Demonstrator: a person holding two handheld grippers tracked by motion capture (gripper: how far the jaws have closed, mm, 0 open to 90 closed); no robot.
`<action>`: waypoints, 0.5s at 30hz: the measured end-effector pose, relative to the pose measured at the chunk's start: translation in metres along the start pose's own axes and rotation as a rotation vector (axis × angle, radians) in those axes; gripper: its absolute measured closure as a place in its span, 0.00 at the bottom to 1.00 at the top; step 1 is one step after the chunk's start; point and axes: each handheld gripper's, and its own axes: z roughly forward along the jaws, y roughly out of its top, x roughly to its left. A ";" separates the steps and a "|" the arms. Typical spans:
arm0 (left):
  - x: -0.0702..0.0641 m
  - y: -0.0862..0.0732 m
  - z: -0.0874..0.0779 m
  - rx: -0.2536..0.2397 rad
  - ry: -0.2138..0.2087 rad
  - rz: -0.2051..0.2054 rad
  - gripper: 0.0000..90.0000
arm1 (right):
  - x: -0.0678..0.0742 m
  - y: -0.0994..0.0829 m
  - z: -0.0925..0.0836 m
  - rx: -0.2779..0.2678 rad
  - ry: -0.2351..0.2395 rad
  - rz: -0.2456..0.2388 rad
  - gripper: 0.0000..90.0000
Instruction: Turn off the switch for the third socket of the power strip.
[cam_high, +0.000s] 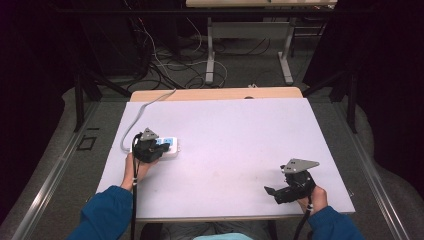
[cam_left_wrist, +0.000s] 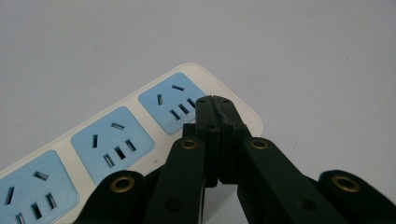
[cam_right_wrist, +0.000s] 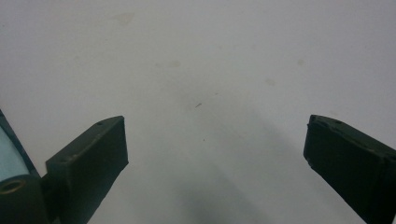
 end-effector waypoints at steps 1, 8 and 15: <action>0.000 0.000 0.000 -0.003 0.000 0.004 1.00 | 0.000 0.000 0.000 0.000 0.001 0.000 0.07; -0.001 0.000 0.001 -0.003 0.006 0.004 1.00 | 0.000 0.000 0.000 0.001 0.001 0.000 0.07; -0.001 0.000 0.001 -0.004 0.008 0.010 1.00 | 0.000 0.000 0.000 0.001 0.002 0.001 0.07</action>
